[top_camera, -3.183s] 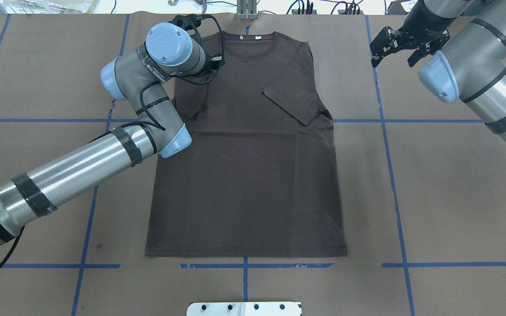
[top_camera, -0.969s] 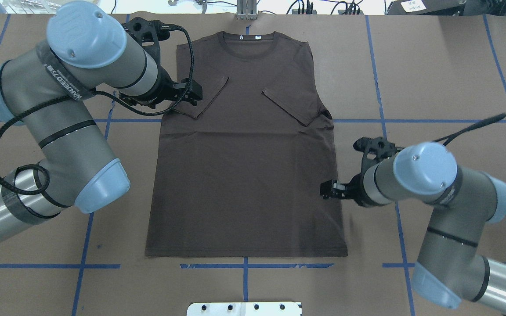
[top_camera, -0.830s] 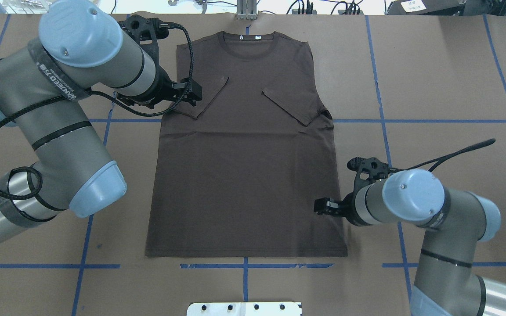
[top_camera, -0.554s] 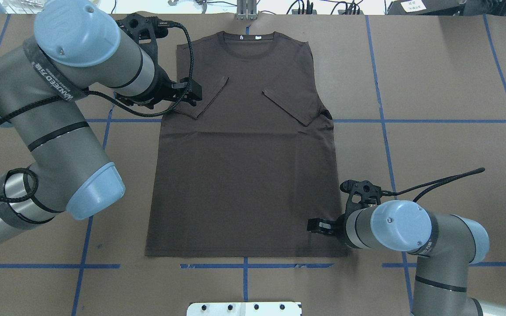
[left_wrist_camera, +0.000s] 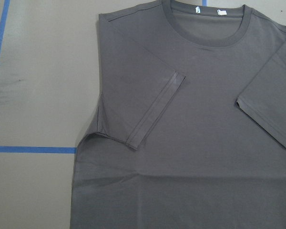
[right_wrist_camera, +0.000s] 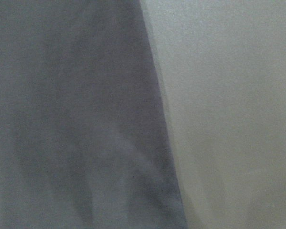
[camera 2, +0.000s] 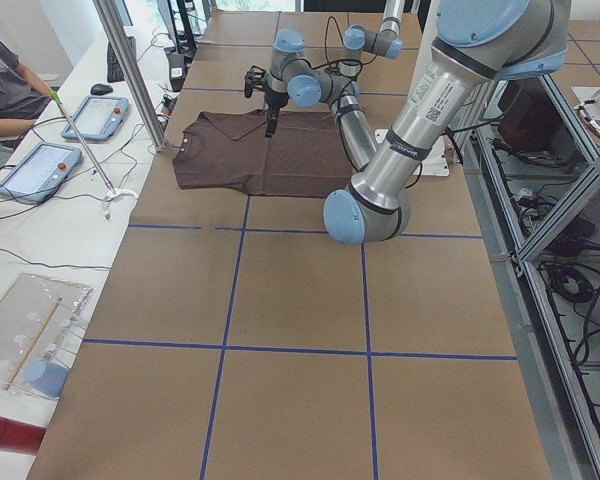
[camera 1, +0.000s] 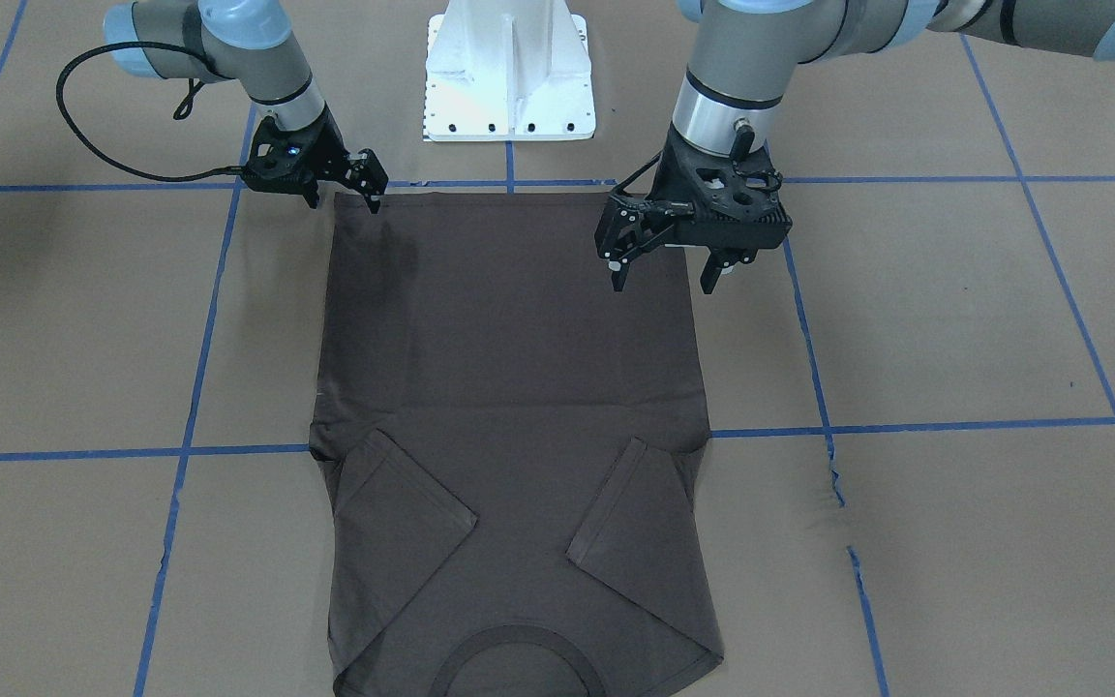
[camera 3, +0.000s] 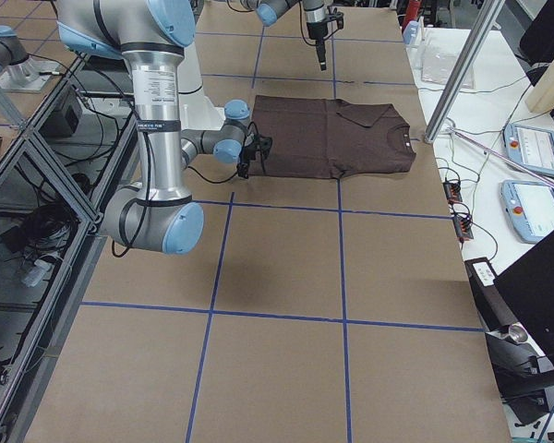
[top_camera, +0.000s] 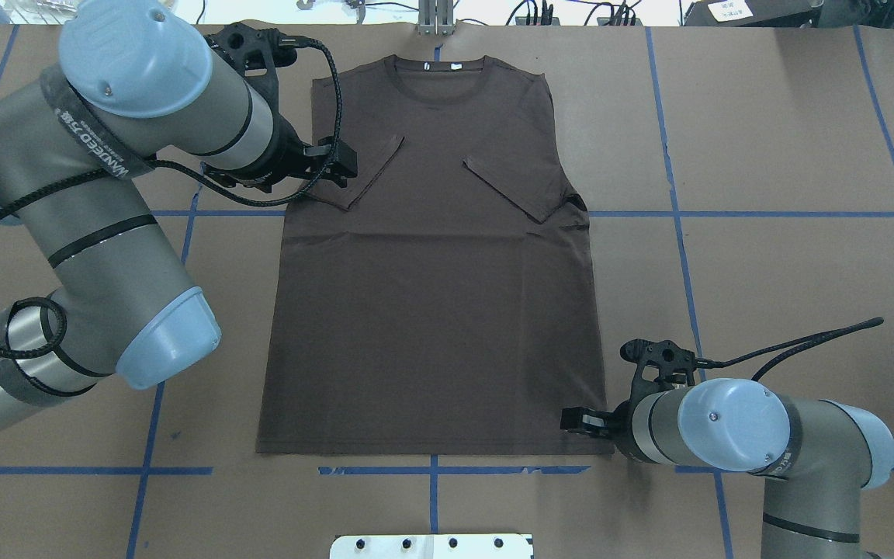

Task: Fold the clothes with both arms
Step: 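Move both grippers down to the hem corners nearest the robot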

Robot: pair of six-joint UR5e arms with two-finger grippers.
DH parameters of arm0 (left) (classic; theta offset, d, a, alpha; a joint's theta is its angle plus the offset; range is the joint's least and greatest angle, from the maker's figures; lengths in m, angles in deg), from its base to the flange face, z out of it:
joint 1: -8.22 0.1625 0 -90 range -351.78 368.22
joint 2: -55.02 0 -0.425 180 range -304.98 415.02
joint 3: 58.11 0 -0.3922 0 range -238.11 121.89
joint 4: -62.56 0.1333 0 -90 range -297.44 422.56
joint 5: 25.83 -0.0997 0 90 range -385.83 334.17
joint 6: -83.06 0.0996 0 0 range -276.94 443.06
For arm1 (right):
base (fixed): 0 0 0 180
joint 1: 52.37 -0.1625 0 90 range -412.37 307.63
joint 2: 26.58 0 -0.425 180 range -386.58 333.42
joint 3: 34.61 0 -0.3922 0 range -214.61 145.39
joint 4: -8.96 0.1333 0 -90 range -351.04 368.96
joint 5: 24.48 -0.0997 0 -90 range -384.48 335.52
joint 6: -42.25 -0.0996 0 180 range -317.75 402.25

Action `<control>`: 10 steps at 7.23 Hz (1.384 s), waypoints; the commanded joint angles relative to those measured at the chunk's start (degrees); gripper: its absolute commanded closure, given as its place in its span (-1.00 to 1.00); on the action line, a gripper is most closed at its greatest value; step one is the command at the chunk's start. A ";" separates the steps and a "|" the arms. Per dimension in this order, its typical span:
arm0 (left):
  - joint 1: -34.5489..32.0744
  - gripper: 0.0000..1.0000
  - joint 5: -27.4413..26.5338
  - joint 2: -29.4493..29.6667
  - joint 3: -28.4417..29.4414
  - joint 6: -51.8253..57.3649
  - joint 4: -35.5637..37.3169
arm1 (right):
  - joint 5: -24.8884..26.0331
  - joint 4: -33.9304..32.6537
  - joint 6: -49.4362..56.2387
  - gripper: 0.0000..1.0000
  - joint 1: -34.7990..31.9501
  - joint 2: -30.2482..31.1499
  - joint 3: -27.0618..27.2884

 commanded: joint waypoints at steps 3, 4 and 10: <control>0.00 -1.00 0.00 -0.03 -0.24 -0.02 0.01 | -1.44 -2.34 -0.92 -0.16 0.93 -0.26 0.84; 0.00 -1.00 0.00 -0.03 -0.24 -0.02 0.01 | -2.14 -2.34 -0.83 0.44 0.84 0.00 1.19; 0.09 -1.00 -0.09 -0.12 -0.24 -0.02 -0.08 | -2.67 -2.34 -0.83 1.00 0.75 0.18 1.72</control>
